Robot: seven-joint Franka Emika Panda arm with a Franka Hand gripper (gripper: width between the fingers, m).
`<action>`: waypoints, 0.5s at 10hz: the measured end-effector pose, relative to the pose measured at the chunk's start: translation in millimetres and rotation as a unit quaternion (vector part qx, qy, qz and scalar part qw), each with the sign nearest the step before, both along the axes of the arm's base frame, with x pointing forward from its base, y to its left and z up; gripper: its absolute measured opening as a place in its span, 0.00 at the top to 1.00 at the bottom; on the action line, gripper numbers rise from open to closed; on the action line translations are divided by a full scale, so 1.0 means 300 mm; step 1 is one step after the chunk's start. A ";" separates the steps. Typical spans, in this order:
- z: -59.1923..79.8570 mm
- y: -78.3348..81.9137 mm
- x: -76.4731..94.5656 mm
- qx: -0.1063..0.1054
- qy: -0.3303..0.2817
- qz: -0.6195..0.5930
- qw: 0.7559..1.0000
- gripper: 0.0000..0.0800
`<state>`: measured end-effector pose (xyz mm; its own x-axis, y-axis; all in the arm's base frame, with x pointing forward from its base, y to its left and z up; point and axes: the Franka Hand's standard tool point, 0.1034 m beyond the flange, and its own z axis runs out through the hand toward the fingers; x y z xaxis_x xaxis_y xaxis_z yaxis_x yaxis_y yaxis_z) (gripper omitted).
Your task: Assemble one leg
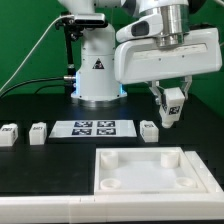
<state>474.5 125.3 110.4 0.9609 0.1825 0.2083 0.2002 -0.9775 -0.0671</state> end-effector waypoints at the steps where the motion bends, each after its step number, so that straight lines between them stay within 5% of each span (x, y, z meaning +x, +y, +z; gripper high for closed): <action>1: 0.002 0.001 0.004 0.000 -0.001 0.000 1.000 0.63; 2: 0.002 -0.008 0.015 -0.002 -0.002 0.009 1.000 0.63; 5: 0.039 -0.052 0.177 -0.004 -0.013 0.032 0.999 0.63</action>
Offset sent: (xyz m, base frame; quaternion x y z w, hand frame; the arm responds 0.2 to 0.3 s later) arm 0.0617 -0.0156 0.0119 0.0114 -0.0017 -0.0660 0.9977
